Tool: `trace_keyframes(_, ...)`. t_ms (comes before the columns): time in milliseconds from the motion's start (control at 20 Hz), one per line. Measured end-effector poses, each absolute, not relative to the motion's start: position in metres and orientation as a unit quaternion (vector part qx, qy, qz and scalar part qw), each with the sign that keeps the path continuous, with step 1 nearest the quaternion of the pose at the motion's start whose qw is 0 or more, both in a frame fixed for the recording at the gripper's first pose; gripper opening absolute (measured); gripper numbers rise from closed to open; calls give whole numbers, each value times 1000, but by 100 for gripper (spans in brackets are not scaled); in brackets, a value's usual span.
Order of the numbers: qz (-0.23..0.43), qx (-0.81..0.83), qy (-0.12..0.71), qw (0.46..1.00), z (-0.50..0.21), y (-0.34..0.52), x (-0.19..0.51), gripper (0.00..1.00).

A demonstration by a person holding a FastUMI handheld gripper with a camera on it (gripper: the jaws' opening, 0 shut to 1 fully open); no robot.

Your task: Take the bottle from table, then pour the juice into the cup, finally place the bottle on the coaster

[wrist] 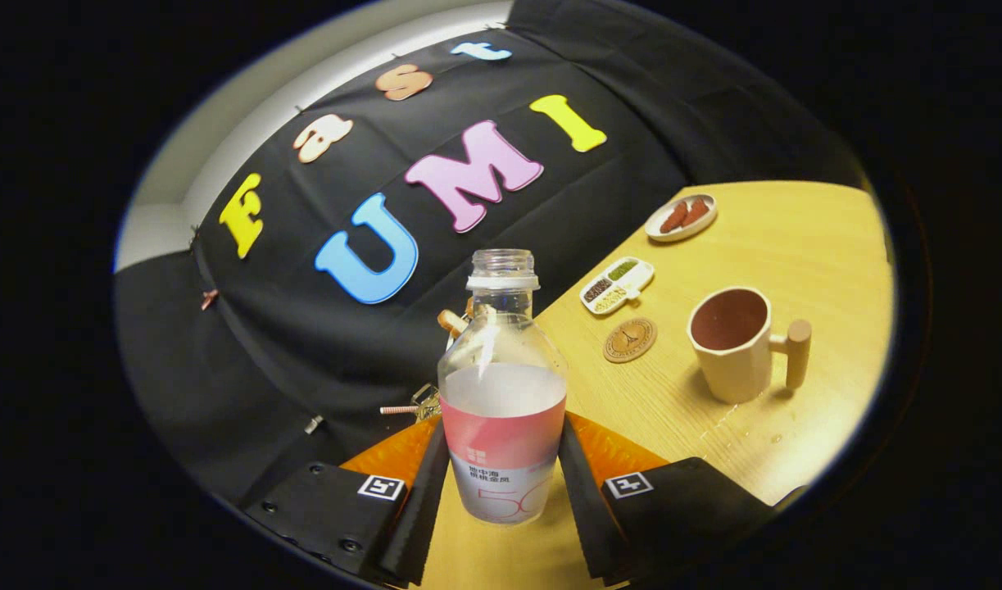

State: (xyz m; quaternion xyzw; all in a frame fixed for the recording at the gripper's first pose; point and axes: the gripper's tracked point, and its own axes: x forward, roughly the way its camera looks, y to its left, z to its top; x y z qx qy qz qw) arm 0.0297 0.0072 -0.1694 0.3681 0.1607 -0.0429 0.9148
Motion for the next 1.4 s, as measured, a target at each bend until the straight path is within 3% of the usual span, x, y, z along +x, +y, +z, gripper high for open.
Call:
trace_keyframes(300, -76, 461, 180, 866, -184, -13, 31, 74)
trace_keyframes(1400, -121, 681, 117, 712, -182, -45, 60, 74)
